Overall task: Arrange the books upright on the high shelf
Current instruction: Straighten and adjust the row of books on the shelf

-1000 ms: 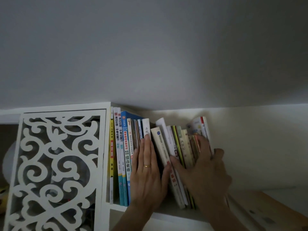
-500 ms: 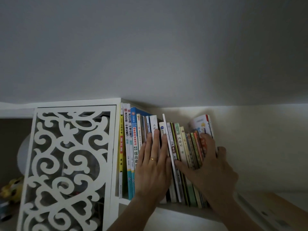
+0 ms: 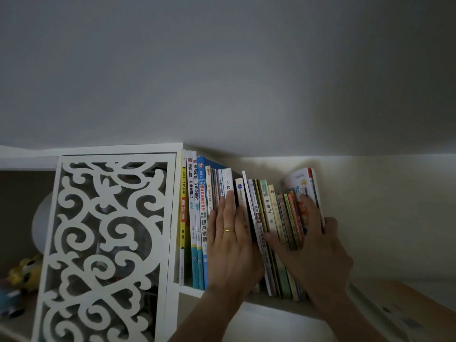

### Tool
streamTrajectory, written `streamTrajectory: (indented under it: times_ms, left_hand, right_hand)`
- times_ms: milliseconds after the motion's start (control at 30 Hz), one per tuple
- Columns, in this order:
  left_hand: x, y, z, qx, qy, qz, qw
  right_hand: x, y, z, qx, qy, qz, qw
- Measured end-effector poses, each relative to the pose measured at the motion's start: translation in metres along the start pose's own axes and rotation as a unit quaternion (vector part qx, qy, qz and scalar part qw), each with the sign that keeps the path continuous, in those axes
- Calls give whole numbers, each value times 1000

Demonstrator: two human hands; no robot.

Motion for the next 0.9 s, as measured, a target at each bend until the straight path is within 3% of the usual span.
streamTrajectory:
  times_ms: [267,367,533,733,900]
  left_hand:
    - [-10,4,2,84,129,-22,988]
    - [-8,0,4,79,97,-29,992]
    - [-2,-1,4,57,66,5,996]
    - [-5,0,-4,59,23,-10,998]
    - [-7,-17,-27,-1,-160,-73,984]
  right_hand:
    - [-2,-2,-6,25,-12,-7,1000]
    - [-6,-2,-12,71,10,-15,997]
    - [-6,-3,-13,68,-36,-29,997]
    - [-5,-1,-12,93,-37,-28,995]
    - [-12,3,-16,81,-15,-9,997]
Point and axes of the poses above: each hand's wrist, its own y-axis towards the middle knuckle, its own z-axis out of the palm, x = y × z, the point moved 1 cm from there along y, towards the middle knuckle, and after that the axes turned 7 degrees about x, right-handed, at the moved point
